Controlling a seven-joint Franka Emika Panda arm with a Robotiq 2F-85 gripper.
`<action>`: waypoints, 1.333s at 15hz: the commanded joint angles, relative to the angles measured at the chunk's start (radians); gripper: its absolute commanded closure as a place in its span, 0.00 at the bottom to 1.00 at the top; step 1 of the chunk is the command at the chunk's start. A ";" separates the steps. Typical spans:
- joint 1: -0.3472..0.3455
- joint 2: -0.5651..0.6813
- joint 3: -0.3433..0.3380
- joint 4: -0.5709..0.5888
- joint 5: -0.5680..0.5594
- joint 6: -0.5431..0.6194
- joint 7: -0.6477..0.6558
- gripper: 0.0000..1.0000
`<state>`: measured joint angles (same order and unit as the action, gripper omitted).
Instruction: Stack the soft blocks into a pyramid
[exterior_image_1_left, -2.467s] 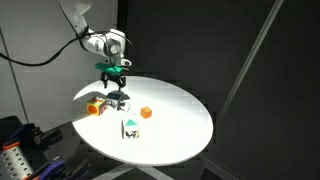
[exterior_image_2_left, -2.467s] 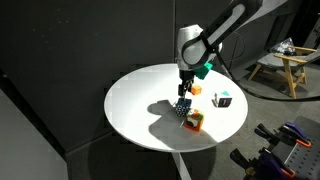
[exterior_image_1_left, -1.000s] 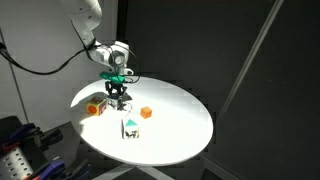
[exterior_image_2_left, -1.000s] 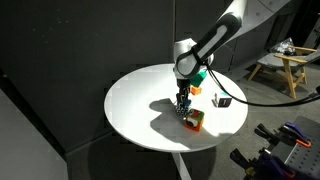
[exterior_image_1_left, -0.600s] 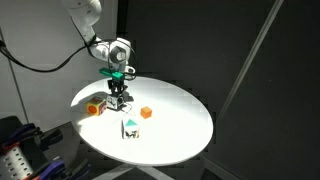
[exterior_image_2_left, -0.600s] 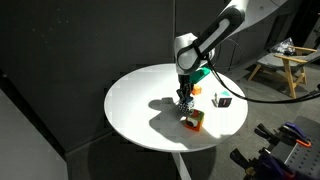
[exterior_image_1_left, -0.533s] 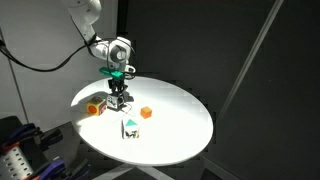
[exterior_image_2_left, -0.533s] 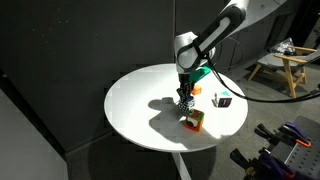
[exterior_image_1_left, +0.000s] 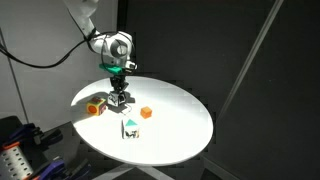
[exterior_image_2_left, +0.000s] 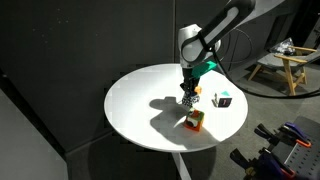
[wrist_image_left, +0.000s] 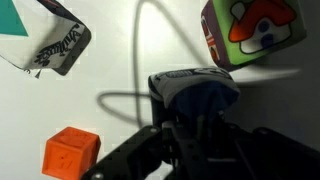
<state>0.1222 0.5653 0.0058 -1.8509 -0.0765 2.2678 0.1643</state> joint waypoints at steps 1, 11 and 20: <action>-0.007 -0.078 -0.002 -0.073 -0.014 -0.012 -0.033 0.92; -0.042 -0.173 0.015 -0.202 -0.031 0.014 -0.242 0.92; -0.053 -0.170 0.027 -0.230 -0.024 0.048 -0.333 0.92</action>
<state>0.0915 0.4151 0.0125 -2.0542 -0.0852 2.2916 -0.1378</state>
